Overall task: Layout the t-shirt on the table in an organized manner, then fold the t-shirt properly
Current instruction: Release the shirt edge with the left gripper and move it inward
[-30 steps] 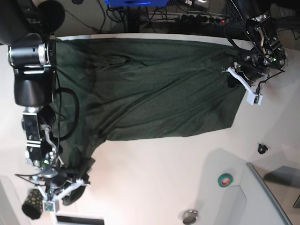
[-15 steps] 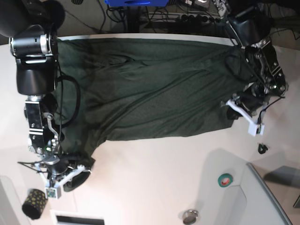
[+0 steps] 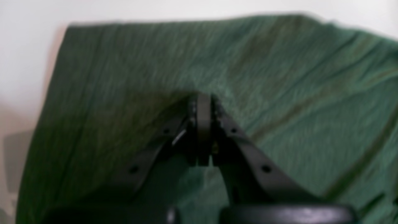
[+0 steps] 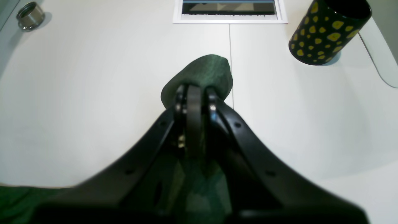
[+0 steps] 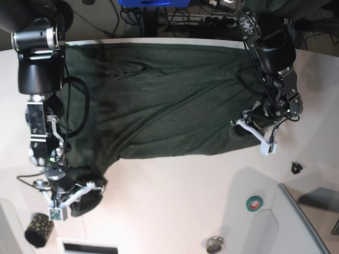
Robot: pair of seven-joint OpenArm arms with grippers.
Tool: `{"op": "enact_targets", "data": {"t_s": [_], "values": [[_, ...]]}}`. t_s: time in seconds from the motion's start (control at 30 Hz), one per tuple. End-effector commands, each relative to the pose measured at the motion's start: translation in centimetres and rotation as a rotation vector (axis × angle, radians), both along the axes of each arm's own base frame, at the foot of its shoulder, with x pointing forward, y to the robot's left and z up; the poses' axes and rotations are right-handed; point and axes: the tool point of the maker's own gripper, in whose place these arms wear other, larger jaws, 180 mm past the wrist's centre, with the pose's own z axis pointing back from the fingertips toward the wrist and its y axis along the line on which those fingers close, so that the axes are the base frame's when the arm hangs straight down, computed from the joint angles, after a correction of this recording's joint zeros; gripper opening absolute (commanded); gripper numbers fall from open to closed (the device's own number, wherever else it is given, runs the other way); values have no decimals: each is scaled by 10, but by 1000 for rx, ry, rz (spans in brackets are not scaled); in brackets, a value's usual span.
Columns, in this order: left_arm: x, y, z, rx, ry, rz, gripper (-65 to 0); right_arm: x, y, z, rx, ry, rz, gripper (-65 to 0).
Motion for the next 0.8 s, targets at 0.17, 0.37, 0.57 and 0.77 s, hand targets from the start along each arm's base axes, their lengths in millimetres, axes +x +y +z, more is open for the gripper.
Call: {"op": "enact_targets", "data": {"t_s": [0.17,0.37,0.57,0.77], "values": [[15,19,-2,16,-32,87,-650,2,15,39,-8,-55,74,-647],[26,36,15,-27,-86,141,-650,-19,20,47,-15,-80,91,-647],[15,52,25,33,-66,121,-650,-45,24,36,-17,-64,103,-647],[13,64,52,123,-97,91,-650,-77,59,35,-18,-69,194,-647]]}}
